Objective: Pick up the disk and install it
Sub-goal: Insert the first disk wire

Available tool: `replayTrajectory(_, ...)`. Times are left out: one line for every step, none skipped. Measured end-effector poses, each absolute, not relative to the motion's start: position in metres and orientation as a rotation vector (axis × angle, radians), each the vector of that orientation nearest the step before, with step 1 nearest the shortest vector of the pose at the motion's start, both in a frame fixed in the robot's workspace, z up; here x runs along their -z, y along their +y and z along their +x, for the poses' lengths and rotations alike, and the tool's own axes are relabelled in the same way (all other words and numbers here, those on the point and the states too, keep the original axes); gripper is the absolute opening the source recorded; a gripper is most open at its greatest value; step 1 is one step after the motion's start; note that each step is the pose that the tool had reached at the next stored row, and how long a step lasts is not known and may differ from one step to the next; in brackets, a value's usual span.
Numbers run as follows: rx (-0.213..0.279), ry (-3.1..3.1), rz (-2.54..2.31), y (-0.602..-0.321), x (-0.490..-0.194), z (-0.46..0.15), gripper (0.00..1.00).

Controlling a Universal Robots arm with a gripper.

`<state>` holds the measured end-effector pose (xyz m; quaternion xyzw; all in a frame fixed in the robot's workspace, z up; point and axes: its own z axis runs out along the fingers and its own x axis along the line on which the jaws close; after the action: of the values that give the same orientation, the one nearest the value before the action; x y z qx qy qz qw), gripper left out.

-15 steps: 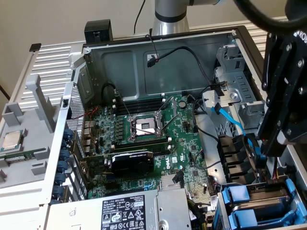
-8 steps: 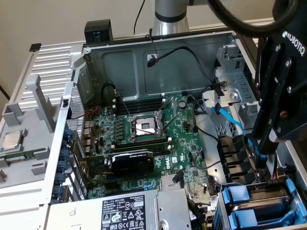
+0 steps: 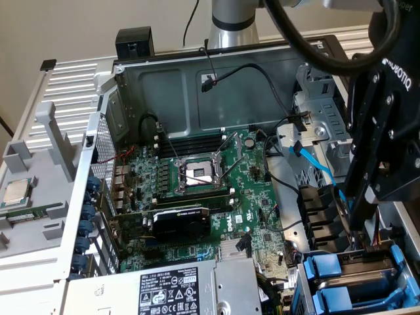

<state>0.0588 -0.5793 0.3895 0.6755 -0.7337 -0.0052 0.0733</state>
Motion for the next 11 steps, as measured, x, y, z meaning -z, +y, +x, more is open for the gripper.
replayTrajectory(0.016,-2.203,2.028,-0.579,-0.388,0.059,0.31)
replayTrajectory(0.016,-2.203,2.028,-0.579,-0.387,0.059,0.31)
replayTrajectory(0.016,-2.203,2.028,-0.579,-0.385,0.059,0.31)
replayTrajectory(0.016,-2.203,2.028,-0.579,-0.384,0.059,0.31)
replayTrajectory(0.015,-2.203,2.028,-0.579,-0.383,0.059,0.31)
replayTrajectory(0.016,-2.203,2.028,-0.579,-0.382,0.059,0.31)
replayTrajectory(0.016,-2.203,2.028,-0.579,-0.381,0.059,0.31)
replayTrajectory(0.016,-2.203,2.028,-0.579,-0.380,0.059,0.31)
replayTrajectory(0.016,-2.203,2.028,-0.579,-0.379,0.059,0.31)
replayTrajectory(0.016,-2.203,2.028,-0.579,-0.378,0.059,0.31)
replayTrajectory(0.016,-2.203,2.028,-0.579,-0.377,0.059,0.31)
